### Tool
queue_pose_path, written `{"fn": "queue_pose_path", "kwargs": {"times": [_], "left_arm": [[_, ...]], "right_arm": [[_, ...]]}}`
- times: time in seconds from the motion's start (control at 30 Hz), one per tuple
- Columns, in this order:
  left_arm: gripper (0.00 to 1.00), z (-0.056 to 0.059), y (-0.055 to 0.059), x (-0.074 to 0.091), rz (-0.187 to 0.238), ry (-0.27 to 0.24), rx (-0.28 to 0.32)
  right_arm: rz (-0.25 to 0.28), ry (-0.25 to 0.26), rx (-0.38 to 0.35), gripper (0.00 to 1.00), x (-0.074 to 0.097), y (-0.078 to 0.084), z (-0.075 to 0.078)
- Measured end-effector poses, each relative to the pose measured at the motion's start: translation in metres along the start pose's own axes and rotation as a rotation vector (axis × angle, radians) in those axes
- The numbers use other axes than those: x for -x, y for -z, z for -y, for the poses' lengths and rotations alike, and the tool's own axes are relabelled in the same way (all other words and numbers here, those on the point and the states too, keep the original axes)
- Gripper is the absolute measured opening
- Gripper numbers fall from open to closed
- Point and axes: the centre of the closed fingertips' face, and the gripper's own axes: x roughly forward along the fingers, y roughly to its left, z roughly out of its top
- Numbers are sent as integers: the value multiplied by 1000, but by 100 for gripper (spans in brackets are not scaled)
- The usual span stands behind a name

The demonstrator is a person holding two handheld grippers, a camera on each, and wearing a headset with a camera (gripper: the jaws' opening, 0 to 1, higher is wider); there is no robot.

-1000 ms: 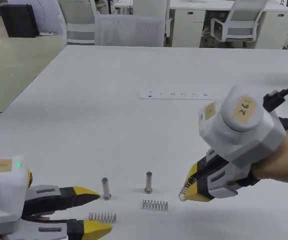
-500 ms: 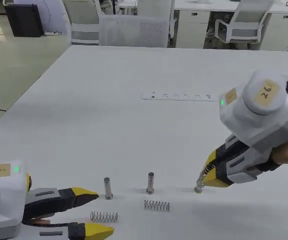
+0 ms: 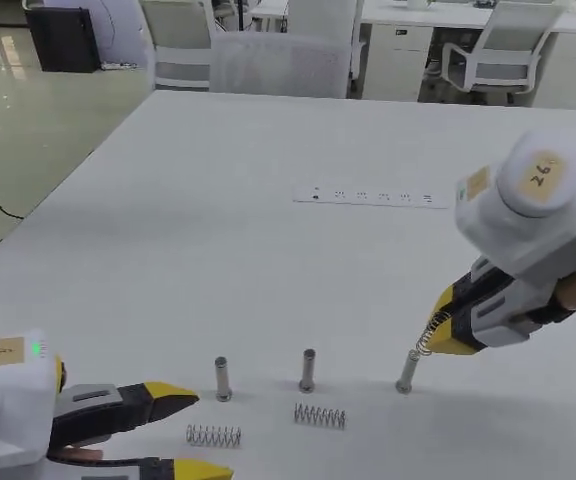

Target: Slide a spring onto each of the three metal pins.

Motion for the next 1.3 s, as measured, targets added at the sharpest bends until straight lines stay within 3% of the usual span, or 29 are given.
{"fn": "queue_pose_path", "kwargs": {"times": [0.27,0.9,1.3], "left_arm": [[44,-1,2,1,2,-6,5],[44,-3,5,0,-13,-13,2],[44,-4,5,0,-17,-16,3]], "right_arm": [[-28,1,3,8,-13,4,8],[-50,-35,-5,8,-30,10,12],[-76,-53,-9,8,-49,17,10]]}}
